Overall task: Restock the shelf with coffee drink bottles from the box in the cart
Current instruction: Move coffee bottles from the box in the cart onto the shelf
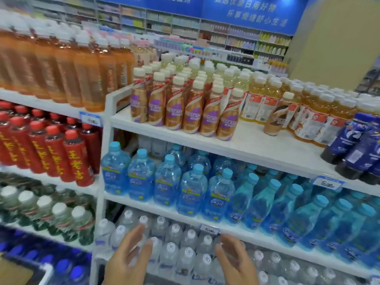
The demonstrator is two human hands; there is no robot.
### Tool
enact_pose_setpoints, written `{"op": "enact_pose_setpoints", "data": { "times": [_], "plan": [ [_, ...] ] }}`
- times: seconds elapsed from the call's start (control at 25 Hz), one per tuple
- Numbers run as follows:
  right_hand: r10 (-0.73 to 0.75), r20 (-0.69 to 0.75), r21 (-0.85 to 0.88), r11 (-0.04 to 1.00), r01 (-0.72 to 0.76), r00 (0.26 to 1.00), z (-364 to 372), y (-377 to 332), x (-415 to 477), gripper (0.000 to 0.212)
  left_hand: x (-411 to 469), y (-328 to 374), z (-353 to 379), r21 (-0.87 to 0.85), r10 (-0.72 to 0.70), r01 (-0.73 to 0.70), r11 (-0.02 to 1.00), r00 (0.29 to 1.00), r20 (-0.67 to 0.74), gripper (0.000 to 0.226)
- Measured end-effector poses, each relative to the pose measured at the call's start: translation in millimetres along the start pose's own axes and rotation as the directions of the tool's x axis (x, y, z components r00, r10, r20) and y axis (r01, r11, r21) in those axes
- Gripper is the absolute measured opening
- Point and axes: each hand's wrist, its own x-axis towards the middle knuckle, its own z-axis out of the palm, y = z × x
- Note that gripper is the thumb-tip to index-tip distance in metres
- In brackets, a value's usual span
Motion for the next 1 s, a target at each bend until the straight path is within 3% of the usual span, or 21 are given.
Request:
{"op": "enact_pose_setpoints", "data": {
  "times": [0.12, 0.2, 0.28, 0.44, 0.56, 0.72, 0.88, 1.0],
  "plan": [
    [0.017, 0.255, -0.04, 0.999, -0.007, 0.967, 34, 9, -8, 0.02, -24, -15, -43, -0.006, -0.083, 0.082, 0.997, 0.99, -0.11, 0.034],
    [0.011, 0.428, -0.06, 0.998, 0.016, 0.904, 62, 13, -17, 0.02, -44, -31, -76, 0.005, -0.141, 0.147, 0.989, 0.959, -0.247, 0.035],
    [0.001, 0.597, -0.061, 0.997, 0.044, 0.802, 94, 14, -33, 0.021, -74, -41, -107, -0.015, -0.16, 0.168, 0.986, 0.902, -0.401, 0.034],
    [0.018, 0.805, -0.093, 0.991, 0.097, 0.592, 164, 13, -71, 0.018, -126, -56, -168, -0.053, -0.195, 0.21, 0.976, 0.749, -0.633, 0.036],
    [0.035, 0.876, -0.12, 0.982, 0.146, 0.481, 220, 16, -101, 0.02, -145, -65, -212, -0.099, -0.222, 0.225, 0.969, 0.627, -0.747, 0.031],
    [0.065, 0.927, -0.146, 0.97, 0.195, 0.369, 298, 15, -137, 0.022, -141, -85, -276, -0.116, -0.236, 0.247, 0.962, 0.538, -0.809, 0.028],
    [0.112, 0.932, -0.204, 0.949, 0.242, 0.345, 380, 10, -164, 0.023, -104, -95, -349, -0.144, -0.266, 0.263, 0.954, 0.518, -0.813, 0.034],
    [0.162, 0.926, -0.263, 0.925, 0.274, 0.34, 428, -5, -181, 0.024, -76, -96, -396, -0.131, -0.278, 0.289, 0.948, 0.556, -0.784, 0.034]
  ]
}}
